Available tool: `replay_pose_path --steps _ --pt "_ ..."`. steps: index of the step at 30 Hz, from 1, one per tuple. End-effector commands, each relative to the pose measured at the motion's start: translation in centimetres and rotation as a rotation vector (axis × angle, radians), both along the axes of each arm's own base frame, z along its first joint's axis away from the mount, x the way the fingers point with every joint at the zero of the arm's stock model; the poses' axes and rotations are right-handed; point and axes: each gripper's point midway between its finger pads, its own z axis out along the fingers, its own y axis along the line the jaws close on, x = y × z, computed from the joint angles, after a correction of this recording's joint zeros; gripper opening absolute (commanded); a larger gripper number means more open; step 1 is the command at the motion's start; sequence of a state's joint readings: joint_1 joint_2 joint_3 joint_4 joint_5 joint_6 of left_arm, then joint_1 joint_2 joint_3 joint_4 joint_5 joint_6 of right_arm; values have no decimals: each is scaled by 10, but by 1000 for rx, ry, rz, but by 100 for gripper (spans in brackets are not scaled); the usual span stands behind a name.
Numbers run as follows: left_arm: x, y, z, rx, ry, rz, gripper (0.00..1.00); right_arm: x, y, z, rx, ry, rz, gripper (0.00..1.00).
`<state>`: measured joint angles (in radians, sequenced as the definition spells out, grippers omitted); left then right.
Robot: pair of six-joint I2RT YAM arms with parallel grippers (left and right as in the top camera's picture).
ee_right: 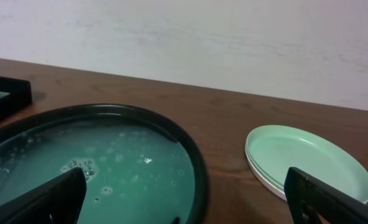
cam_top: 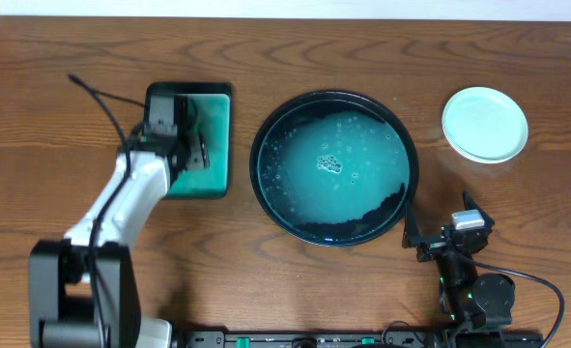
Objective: Clean dirty plates on tray and stack at the side
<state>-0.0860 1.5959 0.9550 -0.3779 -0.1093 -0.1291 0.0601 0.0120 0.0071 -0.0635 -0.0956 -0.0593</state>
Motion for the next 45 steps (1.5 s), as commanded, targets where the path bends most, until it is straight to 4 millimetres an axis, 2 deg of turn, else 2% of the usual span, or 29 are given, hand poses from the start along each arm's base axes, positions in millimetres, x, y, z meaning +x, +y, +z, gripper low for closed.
replay_pose_path --steps 1,4,6,15,18,21,29,35,40,45 --pt "-16 -6 8 35 -56 -168 78 0 -4 -1 -10 0 -17 99" --pt "-36 -18 9 41 -115 -332 78 0 -4 -1 -10 0 -17 99" --pt "-50 -20 10 48 -155 -372 78 0 -4 -1 -10 0 -17 99" --pt "-105 -9 28 70 -370 -335 78 0 -4 -1 -10 0 -17 99" --pt "-116 -8 34 81 -472 -331 78 0 -4 -1 -10 0 -17 99" --pt "-121 -8 39 93 -567 -327 78 0 -4 -1 -10 0 -17 99" --pt "-113 -8 55 119 -784 -314 78 0 -4 -1 -10 0 -17 99" --pt "-117 -7 55 121 -823 -306 78 0 -4 -1 -10 0 -17 99" --pt "-118 -7 64 126 -863 -304 78 0 -4 -1 -10 0 -17 99" --pt "-125 -7 51 114 -810 -301 78 0 -4 -1 -10 0 -17 99"
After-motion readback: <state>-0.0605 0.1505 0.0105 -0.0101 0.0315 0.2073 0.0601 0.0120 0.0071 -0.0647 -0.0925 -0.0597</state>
